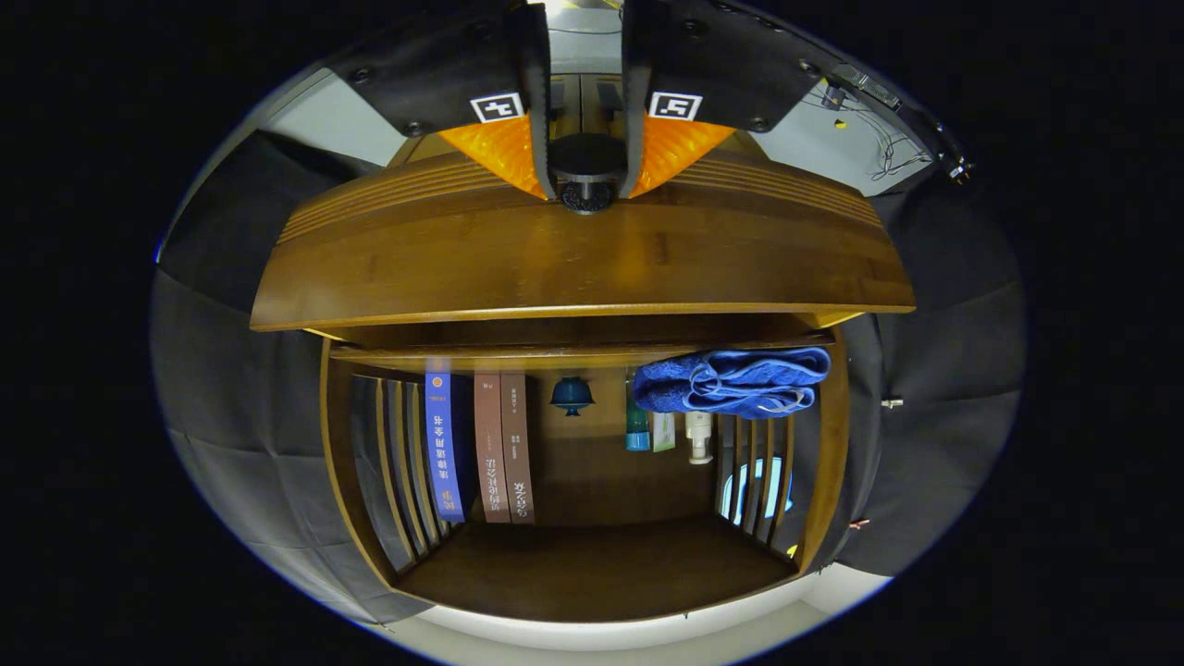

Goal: Pull open the drawer, take out the items inside it, and place them on the countertop above the cabinet.

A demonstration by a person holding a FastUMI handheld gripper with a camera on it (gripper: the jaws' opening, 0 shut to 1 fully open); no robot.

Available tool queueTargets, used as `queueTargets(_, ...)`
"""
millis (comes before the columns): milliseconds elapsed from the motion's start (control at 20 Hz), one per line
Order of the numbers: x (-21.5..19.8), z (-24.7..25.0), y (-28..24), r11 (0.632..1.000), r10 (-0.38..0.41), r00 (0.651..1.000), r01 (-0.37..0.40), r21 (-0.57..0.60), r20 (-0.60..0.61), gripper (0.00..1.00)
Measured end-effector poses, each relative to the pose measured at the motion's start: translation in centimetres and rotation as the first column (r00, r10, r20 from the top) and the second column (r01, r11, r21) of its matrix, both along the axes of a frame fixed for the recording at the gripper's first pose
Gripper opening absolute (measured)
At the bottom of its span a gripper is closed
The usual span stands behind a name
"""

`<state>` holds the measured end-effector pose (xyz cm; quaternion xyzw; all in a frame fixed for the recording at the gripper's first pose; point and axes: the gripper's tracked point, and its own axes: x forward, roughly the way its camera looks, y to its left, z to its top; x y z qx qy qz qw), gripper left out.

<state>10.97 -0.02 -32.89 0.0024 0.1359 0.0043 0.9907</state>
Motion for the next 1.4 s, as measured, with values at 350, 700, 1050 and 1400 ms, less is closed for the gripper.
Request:
queueTargets(350, -5.1, 0.0, 0.1, 1.0, 0.0, 1.0, 0.0, 0.0, -0.011, 0.34)
queueTargets(700, -6.5, -0.4, 0.0, 1.0, 0.004, 1.0, -0.004, 0.001, -0.028, 0.34)
queueTargets(1050, -7.5, 2.6, -0.5, 1.0, 0.005, 1.0, -0.006, 0.023, 0.029, 0.59)
queueTargets(1400, -8.2, 7.8, -0.4, 1.0, 0.006, 0.997, -0.006, -0.002, -0.074, 0.99)
